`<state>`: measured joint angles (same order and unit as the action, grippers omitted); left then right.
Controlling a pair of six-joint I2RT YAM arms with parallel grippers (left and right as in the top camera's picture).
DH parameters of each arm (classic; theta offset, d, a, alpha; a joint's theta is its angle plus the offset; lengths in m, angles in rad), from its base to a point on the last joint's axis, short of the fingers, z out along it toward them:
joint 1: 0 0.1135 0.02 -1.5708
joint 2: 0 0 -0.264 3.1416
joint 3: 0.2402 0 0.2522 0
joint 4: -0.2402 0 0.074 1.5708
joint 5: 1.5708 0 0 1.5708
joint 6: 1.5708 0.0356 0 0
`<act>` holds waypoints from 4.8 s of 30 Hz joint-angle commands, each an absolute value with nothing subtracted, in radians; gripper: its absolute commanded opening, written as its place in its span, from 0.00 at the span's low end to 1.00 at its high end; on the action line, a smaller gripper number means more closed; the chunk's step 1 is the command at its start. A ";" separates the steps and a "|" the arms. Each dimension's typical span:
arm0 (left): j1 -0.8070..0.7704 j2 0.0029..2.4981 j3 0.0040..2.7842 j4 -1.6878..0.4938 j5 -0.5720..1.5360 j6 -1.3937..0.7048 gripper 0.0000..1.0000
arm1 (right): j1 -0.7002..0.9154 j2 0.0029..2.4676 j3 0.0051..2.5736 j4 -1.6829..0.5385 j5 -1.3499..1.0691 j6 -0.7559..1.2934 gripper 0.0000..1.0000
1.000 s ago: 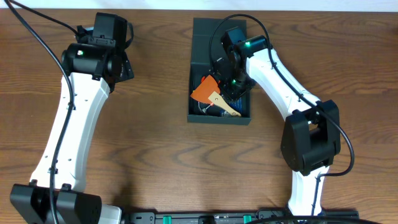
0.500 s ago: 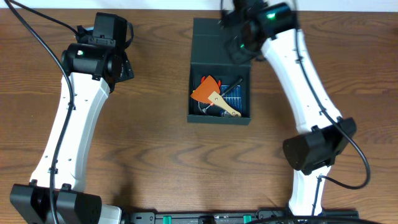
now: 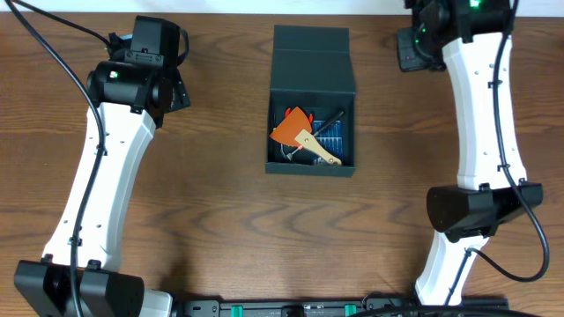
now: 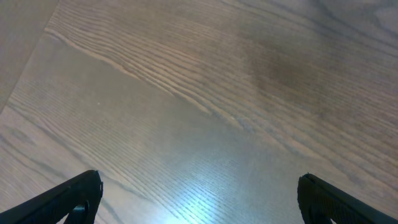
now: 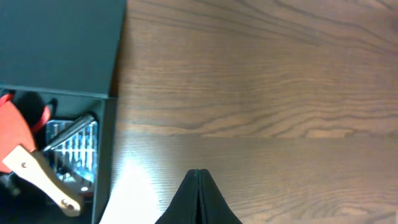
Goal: Pack container
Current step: 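Raise the right gripper away and move both grippers behind the box, then position both grippers against the back of the raised box lid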
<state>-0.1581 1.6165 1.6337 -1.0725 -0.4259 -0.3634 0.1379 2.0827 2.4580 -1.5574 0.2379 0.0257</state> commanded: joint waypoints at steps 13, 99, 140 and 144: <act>-0.155 1.618 1.634 -0.901 -0.122 -0.205 0.06 | 0.012 2.065 2.473 -1.617 0.093 0.055 0.01; -0.024 2.391 1.628 -0.242 1.087 -0.268 0.06 | -0.136 2.257 1.555 -0.469 -0.892 0.565 0.01; -0.093 2.464 1.629 -0.064 1.091 -0.416 0.06 | -0.107 2.359 1.555 -0.165 -1.002 0.725 0.01; -0.093 2.464 1.629 -0.019 1.091 -0.452 0.06 | -0.102 2.379 1.555 -0.138 -1.018 0.755 0.01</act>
<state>-0.0902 2.4447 1.6276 -0.0349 1.0817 -0.4164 -0.1188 2.3615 1.5581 -0.1501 -0.9768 0.7132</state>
